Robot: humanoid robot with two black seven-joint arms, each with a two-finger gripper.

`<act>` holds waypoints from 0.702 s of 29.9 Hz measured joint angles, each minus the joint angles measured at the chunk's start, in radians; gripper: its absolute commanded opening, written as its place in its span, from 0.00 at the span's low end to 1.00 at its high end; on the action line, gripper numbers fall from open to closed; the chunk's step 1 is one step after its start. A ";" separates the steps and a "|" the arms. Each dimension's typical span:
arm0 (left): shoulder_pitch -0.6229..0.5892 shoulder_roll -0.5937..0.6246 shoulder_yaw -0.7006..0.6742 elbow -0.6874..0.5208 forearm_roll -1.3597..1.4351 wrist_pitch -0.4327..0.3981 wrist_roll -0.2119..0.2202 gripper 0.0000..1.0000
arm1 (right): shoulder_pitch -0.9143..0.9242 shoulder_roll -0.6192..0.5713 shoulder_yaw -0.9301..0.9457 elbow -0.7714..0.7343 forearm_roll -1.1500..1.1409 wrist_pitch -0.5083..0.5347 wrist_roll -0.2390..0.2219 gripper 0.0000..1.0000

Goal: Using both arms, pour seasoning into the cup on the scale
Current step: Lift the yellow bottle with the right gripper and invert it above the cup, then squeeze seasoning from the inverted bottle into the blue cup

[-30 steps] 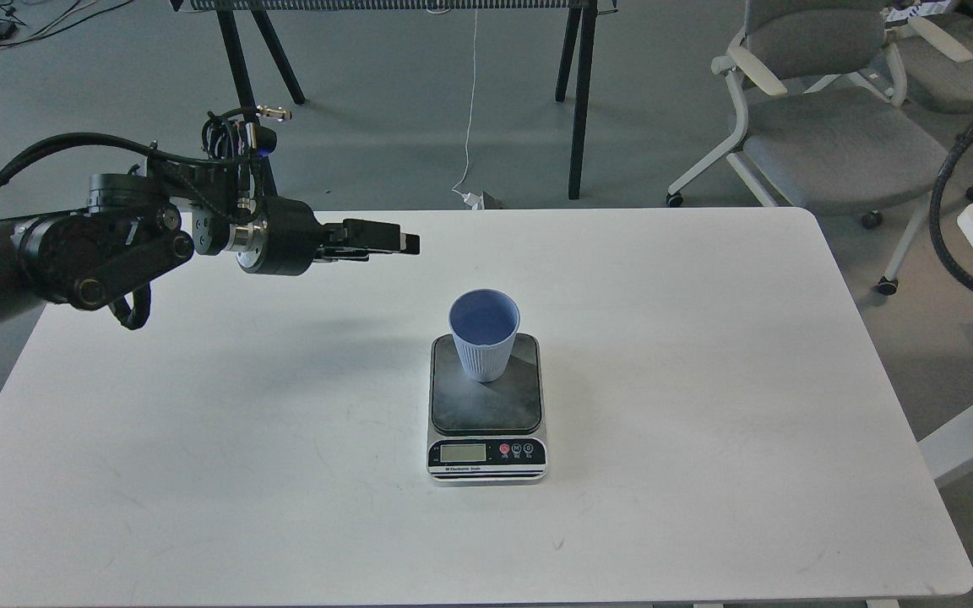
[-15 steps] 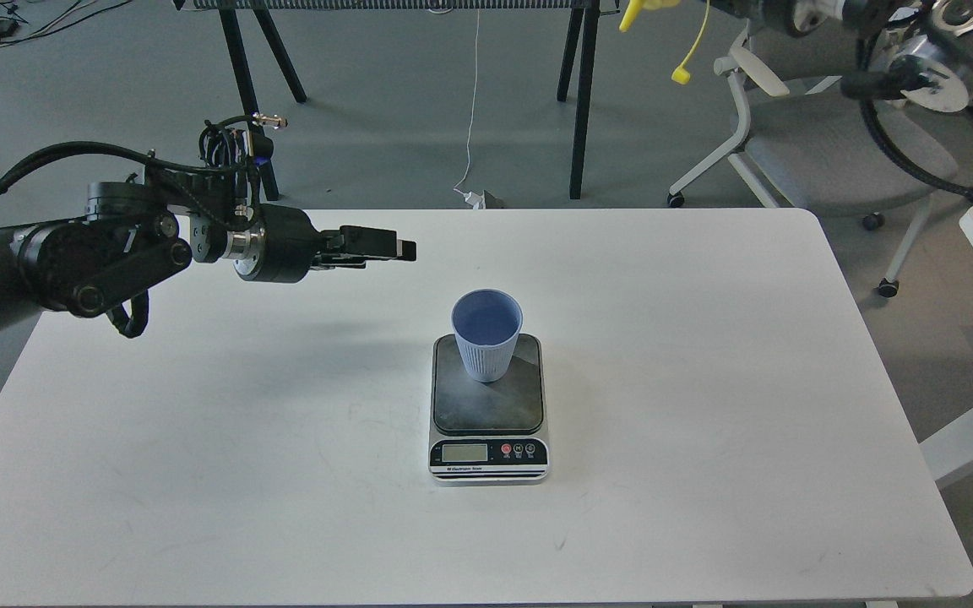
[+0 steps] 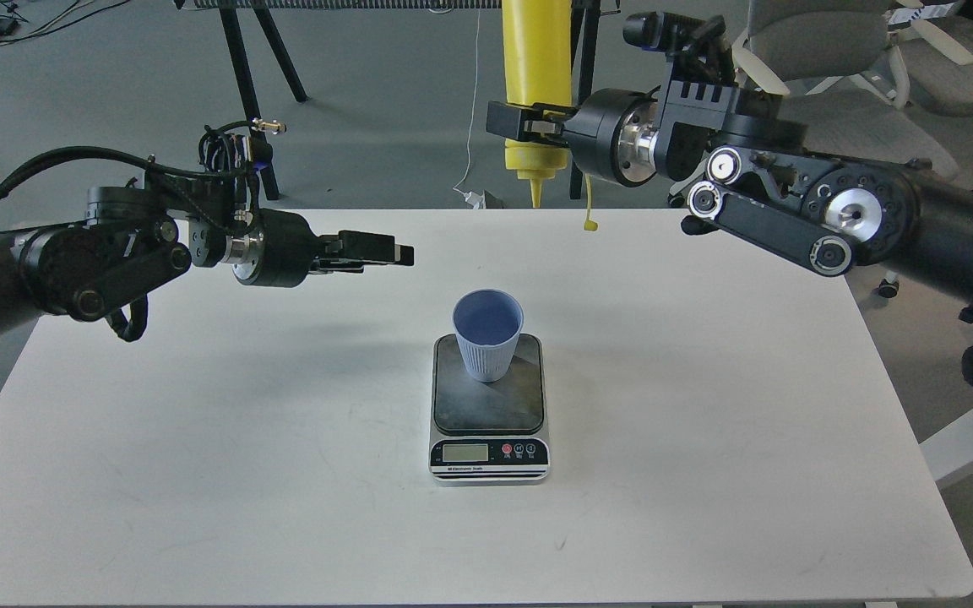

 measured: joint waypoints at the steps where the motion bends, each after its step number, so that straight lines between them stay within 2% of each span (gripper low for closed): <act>1: 0.000 -0.001 0.000 0.000 0.000 0.000 0.000 1.00 | -0.001 0.012 -0.012 -0.002 -0.002 -0.001 0.000 0.02; 9: 0.012 -0.005 0.000 0.002 0.003 0.000 0.000 1.00 | -0.006 0.116 -0.101 -0.069 -0.006 -0.043 0.002 0.02; 21: 0.034 -0.015 0.001 0.003 0.005 0.000 0.000 1.00 | -0.042 0.235 -0.141 -0.138 -0.010 -0.049 0.003 0.02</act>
